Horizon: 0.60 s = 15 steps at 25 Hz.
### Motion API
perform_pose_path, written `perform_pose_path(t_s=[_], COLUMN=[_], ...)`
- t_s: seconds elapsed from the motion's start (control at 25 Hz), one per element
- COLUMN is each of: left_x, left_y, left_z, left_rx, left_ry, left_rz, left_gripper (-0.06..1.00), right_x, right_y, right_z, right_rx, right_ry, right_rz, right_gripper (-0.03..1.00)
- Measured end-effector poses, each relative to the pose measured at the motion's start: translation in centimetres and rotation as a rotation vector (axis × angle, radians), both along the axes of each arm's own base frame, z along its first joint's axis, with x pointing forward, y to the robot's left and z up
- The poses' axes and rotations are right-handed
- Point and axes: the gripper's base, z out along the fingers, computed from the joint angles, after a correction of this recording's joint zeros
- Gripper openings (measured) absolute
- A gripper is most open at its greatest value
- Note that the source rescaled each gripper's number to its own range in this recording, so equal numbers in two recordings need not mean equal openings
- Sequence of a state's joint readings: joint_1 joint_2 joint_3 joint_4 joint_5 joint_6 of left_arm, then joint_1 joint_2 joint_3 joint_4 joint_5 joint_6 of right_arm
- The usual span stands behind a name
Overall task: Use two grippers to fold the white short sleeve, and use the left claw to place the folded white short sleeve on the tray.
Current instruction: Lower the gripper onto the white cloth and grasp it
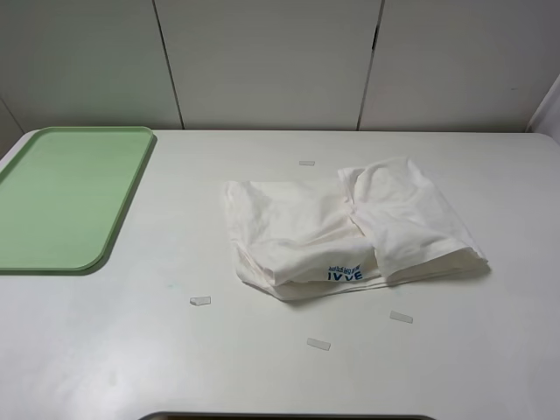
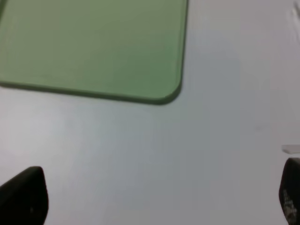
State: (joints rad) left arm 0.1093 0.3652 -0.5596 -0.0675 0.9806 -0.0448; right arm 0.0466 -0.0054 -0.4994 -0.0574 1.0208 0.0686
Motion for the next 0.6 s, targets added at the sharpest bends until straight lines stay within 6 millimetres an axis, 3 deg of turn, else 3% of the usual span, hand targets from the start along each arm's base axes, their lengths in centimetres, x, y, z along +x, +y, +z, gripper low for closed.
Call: perform_pose_path(t_s=[0.08, 0.12, 0.32, 0.48, 0.6], left_x=[2.7, 2.7, 9.2, 14.1, 16.6], left_y=[-0.1, -0.1, -0.7, -1.6, -2.4], left_z=[0.8, 0.8, 1.2, 0.1, -1.2], left_rx=[-0.032, -0.032, -0.149, -0.263, -0.311], left_ry=[0.045, 0.045, 0.065, 0.059, 0.076], left_rz=[-0.03, -0.03, -0.135, -0.226, -0.272], left_gripper=[0.98, 0.98, 0.98, 0.98, 0.98], right_x=[0.0, 0.0, 0.0, 0.0, 0.0], right_y=[0.0, 0.0, 0.0, 0.0, 0.0], right_z=[0.0, 0.0, 0.0, 0.0, 0.0], right_rx=[0.0, 0.0, 0.0, 0.0, 0.0], right_ry=[0.0, 0.0, 0.0, 0.0, 0.0], right_rz=[0.0, 0.0, 0.0, 0.0, 0.0], right_gripper=[1.0, 1.0, 1.0, 1.0, 1.0])
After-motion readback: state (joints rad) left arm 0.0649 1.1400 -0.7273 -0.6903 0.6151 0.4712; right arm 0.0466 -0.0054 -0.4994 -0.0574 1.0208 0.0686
